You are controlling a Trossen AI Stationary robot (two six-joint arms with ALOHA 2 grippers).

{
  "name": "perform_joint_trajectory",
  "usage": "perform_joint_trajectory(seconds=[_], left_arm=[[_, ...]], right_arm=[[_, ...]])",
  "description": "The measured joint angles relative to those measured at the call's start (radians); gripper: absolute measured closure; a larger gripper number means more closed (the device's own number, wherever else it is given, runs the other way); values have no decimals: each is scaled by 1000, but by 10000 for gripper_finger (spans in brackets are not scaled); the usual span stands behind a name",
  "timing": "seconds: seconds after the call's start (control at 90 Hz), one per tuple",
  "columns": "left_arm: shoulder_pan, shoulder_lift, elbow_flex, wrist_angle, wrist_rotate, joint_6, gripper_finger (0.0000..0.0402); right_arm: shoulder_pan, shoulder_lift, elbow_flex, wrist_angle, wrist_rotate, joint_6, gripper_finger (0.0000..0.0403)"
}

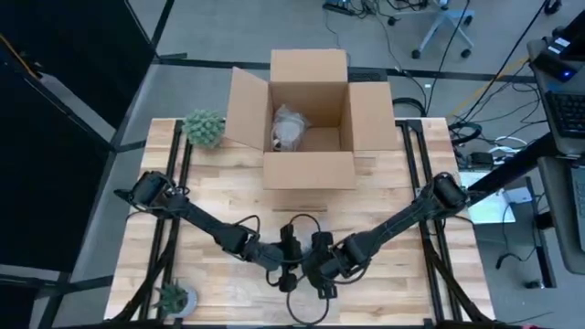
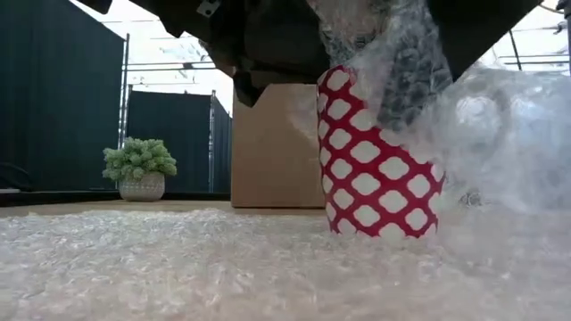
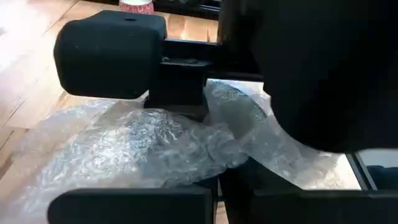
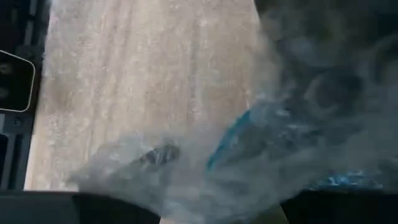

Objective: Wrap mug
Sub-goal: Wrap the red mug with the bubble wrap

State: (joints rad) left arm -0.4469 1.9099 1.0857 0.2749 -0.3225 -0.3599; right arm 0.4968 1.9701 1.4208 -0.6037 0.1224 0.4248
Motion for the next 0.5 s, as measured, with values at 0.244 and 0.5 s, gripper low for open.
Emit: perform_joint_trajectory(seconds=[0.244,0.5], left_arm=[[0,0,0,1,0,0,402],[0,0,0,1,0,1,402]], right_arm=[[6,-107,-13,-46,-30,14,165],[31,-270,-10,-114,-10,39,165]])
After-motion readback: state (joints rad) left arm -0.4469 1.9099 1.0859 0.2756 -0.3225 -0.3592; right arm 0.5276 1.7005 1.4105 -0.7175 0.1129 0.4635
